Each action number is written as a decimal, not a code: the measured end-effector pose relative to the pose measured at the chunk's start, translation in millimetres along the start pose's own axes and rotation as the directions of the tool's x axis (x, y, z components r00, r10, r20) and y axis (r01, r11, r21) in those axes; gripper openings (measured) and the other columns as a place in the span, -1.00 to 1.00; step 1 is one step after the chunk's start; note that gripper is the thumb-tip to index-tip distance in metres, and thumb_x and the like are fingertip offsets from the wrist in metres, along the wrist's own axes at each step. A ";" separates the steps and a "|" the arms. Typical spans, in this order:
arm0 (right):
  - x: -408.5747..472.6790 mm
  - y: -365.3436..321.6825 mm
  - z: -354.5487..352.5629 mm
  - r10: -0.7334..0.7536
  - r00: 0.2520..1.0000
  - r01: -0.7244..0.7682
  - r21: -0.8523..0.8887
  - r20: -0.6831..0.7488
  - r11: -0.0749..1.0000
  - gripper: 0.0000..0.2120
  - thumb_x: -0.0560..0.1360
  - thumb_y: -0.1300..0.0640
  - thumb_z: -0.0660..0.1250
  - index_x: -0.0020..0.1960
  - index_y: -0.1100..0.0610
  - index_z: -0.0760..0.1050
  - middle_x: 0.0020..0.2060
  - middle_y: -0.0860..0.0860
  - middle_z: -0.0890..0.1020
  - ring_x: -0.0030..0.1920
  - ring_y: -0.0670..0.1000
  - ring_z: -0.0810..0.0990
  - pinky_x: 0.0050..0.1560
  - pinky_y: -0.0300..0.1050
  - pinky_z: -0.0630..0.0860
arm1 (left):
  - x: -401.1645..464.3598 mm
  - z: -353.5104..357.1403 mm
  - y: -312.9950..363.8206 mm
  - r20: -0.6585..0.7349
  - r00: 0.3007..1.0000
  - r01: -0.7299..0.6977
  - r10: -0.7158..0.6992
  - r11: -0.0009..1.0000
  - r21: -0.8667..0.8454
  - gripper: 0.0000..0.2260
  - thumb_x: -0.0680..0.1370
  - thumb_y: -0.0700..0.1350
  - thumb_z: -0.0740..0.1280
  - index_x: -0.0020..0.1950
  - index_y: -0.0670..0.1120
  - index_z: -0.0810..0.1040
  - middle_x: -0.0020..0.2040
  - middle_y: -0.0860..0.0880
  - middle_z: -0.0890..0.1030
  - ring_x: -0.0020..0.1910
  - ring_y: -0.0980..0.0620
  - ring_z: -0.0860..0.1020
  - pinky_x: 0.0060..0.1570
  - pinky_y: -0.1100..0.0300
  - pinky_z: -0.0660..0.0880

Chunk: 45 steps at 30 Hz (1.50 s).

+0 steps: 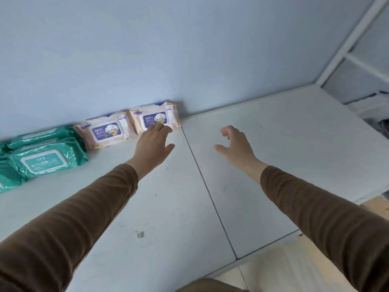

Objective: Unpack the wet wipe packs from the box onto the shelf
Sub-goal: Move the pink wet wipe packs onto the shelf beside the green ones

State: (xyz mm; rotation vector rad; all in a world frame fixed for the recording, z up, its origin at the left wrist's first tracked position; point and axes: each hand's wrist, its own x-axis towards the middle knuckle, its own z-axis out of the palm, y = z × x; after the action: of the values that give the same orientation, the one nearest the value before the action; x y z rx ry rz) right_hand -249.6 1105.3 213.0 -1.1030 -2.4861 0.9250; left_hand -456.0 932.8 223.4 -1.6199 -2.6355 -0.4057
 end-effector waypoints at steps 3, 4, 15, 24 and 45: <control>-53.3 53.0 -52.3 0.036 0.999 -0.039 -0.087 -0.033 0.995 -0.54 0.48 0.02 0.41 0.33 0.09 0.41 0.23 0.02 0.52 0.24 0.09 0.45 0.26 0.06 0.40 | 5.0 17.9 81.1 0.047 0.994 -0.100 0.103 0.993 -0.062 -0.59 0.52 0.00 0.39 0.33 -0.09 0.49 0.23 -0.04 0.52 0.23 -0.11 0.43 0.17 0.00 0.43; -72.0 72.0 -70.3 0.049 0.998 -0.055 -0.108 -0.050 0.993 -0.55 0.49 0.02 0.40 0.33 0.09 0.41 0.24 0.02 0.51 0.24 0.09 0.44 0.26 0.07 0.39 | 6.0 23.8 111.1 0.061 0.988 -0.134 0.139 0.988 -0.074 -0.59 0.53 0.01 0.38 0.34 -0.07 0.48 0.24 -0.03 0.52 0.24 -0.10 0.42 0.16 0.01 0.44; -280.0 302.4 -240.8 0.202 0.963 -0.226 -0.128 -0.180 0.966 -0.67 0.54 0.01 0.35 0.27 0.06 0.45 0.21 0.02 0.51 0.27 0.06 0.41 0.23 0.01 0.40 | -43.9 98.6 459.8 0.093 0.870 -0.459 0.485 0.863 -0.210 -0.60 0.54 0.03 0.36 0.35 -0.04 0.48 0.26 -0.01 0.52 0.23 -0.06 0.44 0.14 0.02 0.46; -333.2 485.2 -308.1 0.458 0.877 -0.462 0.009 -0.141 0.887 -0.75 0.51 -0.04 0.36 0.17 -0.06 0.48 0.07 -0.18 0.46 0.17 -0.07 0.48 0.05 -0.16 0.40 | -63.1 193.7 622.5 0.228 0.820 -0.456 0.526 0.839 -0.296 -0.66 0.53 0.01 0.37 0.29 -0.02 0.51 0.22 0.00 0.53 0.22 -0.03 0.44 0.14 0.05 0.46; -187.4 876.3 -307.4 0.682 0.675 -0.693 -0.076 0.280 0.717 -0.56 0.55 -0.02 0.23 0.34 0.19 0.43 0.13 0.15 0.62 0.12 0.15 0.60 0.16 0.01 0.50 | 67.5 511.1 792.8 0.792 0.535 -0.415 0.295 0.908 -0.058 -0.55 0.57 -0.03 0.30 0.46 0.01 0.34 0.36 -0.03 0.42 0.33 -0.07 0.39 0.20 -0.03 0.46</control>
State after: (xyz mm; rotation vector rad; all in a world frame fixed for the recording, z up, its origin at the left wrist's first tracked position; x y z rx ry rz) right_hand 519.0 1548.1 -119.7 -2.1099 -2.2257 1.4030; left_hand 270.1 1448.5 -94.7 -2.6737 -2.5347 0.6816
